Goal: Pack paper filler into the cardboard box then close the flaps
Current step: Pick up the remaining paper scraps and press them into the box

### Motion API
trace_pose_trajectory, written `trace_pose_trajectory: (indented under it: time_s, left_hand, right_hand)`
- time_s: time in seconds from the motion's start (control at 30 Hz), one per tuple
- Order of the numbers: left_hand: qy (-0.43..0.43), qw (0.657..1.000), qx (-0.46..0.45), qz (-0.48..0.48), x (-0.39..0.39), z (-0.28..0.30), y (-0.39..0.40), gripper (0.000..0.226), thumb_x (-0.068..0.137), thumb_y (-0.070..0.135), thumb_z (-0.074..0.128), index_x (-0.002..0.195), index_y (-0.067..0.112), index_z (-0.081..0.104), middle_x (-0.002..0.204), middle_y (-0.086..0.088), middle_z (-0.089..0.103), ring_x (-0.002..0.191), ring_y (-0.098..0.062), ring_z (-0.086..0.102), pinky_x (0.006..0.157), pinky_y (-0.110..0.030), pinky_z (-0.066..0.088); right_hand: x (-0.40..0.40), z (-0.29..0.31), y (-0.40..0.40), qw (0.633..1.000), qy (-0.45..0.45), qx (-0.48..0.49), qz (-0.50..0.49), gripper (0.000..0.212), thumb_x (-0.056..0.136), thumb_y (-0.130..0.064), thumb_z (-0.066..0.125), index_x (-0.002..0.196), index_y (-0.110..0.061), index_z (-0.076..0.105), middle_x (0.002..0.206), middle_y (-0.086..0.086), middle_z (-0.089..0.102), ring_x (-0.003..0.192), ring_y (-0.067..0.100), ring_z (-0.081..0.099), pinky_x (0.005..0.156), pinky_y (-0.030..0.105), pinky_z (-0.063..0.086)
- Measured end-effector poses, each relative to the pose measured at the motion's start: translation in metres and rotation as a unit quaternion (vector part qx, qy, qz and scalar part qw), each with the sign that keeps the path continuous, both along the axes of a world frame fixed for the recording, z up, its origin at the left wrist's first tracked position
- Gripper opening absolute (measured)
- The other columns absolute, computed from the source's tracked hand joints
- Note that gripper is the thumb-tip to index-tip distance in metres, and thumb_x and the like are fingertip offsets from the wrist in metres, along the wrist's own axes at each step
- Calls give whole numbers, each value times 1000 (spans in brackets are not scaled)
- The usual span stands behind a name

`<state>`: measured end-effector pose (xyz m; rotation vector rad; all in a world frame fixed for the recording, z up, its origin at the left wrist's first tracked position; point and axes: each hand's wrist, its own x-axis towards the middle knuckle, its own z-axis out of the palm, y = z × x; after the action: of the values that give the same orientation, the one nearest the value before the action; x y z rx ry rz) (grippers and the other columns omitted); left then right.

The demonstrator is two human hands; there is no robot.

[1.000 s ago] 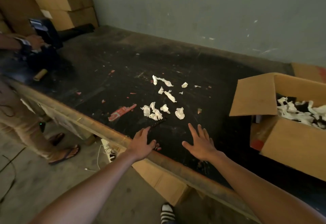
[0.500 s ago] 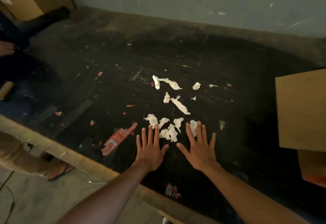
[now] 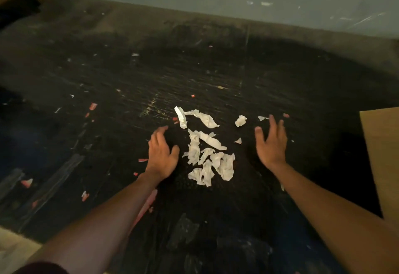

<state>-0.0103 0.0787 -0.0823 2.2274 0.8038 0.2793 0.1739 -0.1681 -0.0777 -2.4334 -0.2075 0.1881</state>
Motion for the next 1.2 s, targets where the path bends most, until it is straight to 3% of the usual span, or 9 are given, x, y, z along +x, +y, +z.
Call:
trace_pose_trajectory:
  time_s: [0.17, 0.37, 0.57, 0.7, 0.77, 0.87, 0.97, 1.1, 1.2]
  left_hand:
    - [28, 997, -59, -36, 58, -5, 41, 78, 97, 41, 53, 157, 18, 8, 164, -8, 15, 150, -27, 13, 122, -50, 12]
    - [68, 979, -32, -191, 107, 9, 55, 78, 100, 48, 44, 157, 29, -7, 163, -6, 22, 150, -26, 20, 122, -53, 11]
    - [172, 886, 134, -409, 74, 31, 44, 107, 80, 84, 40, 152, 36, -22, 165, -6, 12, 151, -24, 15, 121, -50, 13]
    - [225, 832, 194, -470, 26, 19, 30, 141, 58, 97, 46, 147, 23, -35, 162, 1, -27, 149, -18, -23, 121, -45, -10]
    - [217, 816, 241, -479, 4, 6, 22, 144, 55, 101, 39, 149, 18, -32, 158, 3, -35, 145, -18, -32, 118, -45, -18]
    - [145, 852, 253, -435, -19, -15, 14, 125, 68, 95, 34, 158, 15, -1, 166, 3, 0, 152, -21, -5, 121, -45, -3]
    - [40, 889, 250, -380, -26, -25, 8, 74, 86, 68, 48, 144, 22, 41, 137, 2, 47, 127, -22, 43, 104, -42, 37]
    - [53, 878, 267, -394, -22, -26, 1, 41, 83, 38, 61, 120, 25, 52, 113, 3, 56, 101, -19, 52, 84, -35, 41]
    - [3, 891, 250, -380, -18, -21, -3, 21, 94, 37, 45, 103, 23, 57, 93, 3, 62, 84, -18, 56, 73, -32, 43]
  right_hand:
    - [62, -6, 7, 997, 58, -37, 15, 66, 99, -57, 32, 157, -31, 11, 166, 11, 2, 152, 25, -1, 121, 51, 0]
    - [47, 3, 58, 950, 53, -62, 303, 58, 94, -65, 31, 150, -51, 21, 166, 3, 8, 152, 21, -1, 117, 47, -7]
    - [-17, 13, 59, 867, 14, -120, 483, 79, 86, -79, 38, 153, -45, 15, 166, -4, -1, 151, 12, -7, 123, 49, 7]
    - [-55, 7, 43, 836, -31, -189, 515, 98, 75, -88, 43, 153, -49, 0, 164, -7, -19, 148, 14, -24, 118, 44, -13]
    - [-72, -3, 38, 836, -69, -205, 505, 96, 75, -90, 39, 154, -47, 6, 165, -4, -16, 149, 18, -22, 118, 46, -16]
    - [-93, -18, 35, 865, -124, -169, 456, 70, 86, -80, 38, 144, -41, 39, 162, 1, 18, 150, 24, 7, 121, 50, 7]
    - [-107, -28, 35, 883, -176, -112, 420, 36, 92, -53, 54, 117, -28, 59, 135, 0, 50, 126, 21, 40, 99, 45, 44]
    - [-113, -28, 34, 880, -214, -90, 415, 20, 83, -34, 68, 94, -18, 64, 99, 1, 61, 90, 16, 51, 71, 30, 51]
    - [-117, -26, 31, 900, -218, -36, 376, 16, 81, -31, 60, 83, -16, 62, 80, 1, 62, 70, 13, 55, 57, 23, 45]
